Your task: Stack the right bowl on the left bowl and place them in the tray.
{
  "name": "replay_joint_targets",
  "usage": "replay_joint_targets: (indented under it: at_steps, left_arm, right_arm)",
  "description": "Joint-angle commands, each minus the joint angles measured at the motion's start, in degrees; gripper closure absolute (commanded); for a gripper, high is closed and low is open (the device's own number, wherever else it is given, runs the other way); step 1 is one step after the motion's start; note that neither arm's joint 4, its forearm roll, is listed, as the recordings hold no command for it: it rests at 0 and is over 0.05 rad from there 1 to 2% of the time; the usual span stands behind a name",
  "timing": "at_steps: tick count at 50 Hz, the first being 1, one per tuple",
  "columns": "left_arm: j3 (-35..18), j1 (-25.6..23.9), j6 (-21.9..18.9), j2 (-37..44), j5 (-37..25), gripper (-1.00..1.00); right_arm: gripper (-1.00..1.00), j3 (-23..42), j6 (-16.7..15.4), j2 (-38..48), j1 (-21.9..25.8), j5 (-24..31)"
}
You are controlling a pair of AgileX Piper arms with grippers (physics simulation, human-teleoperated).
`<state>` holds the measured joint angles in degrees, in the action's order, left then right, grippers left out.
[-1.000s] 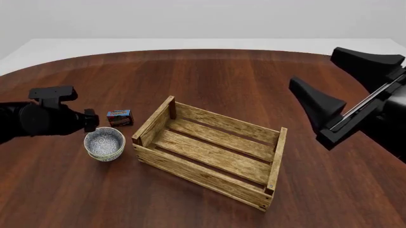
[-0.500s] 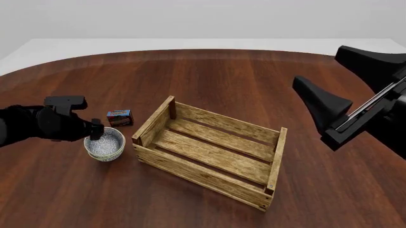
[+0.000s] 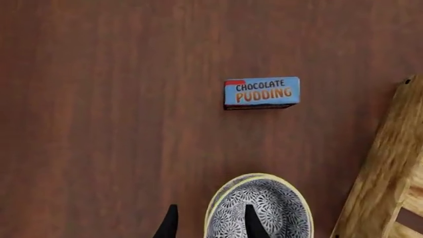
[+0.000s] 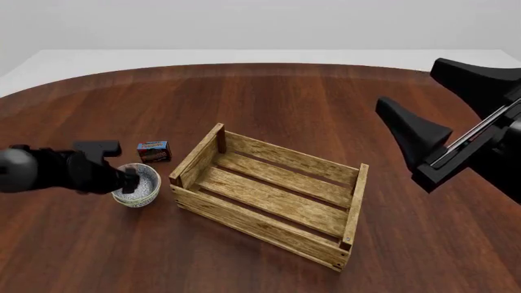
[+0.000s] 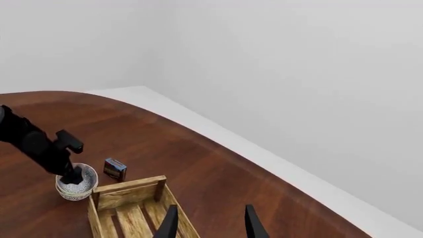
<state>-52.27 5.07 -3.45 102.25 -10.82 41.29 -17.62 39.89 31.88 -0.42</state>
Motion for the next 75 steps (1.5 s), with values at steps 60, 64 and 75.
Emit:
replay_joint_targets:
  at_steps: [60,64,75]
  left_arm:
    - [5.3,-5.6,8.1,-13.5,-3.8,1.00]
    - [5.1,-5.2,7.9,-15.7,-5.0,1.00]
    - [4.3,-4.6,8.1,-19.1,-7.4,1.00]
  right_arm:
    - [-1.00,-0.1,-0.1,-0.1,0.1,0.0]
    - [-1.00,-0.1,-0.1,0.0,0.1,-0.1]
    - [-1.00,-0.1,-0.1,-0.5,0.1,0.2]
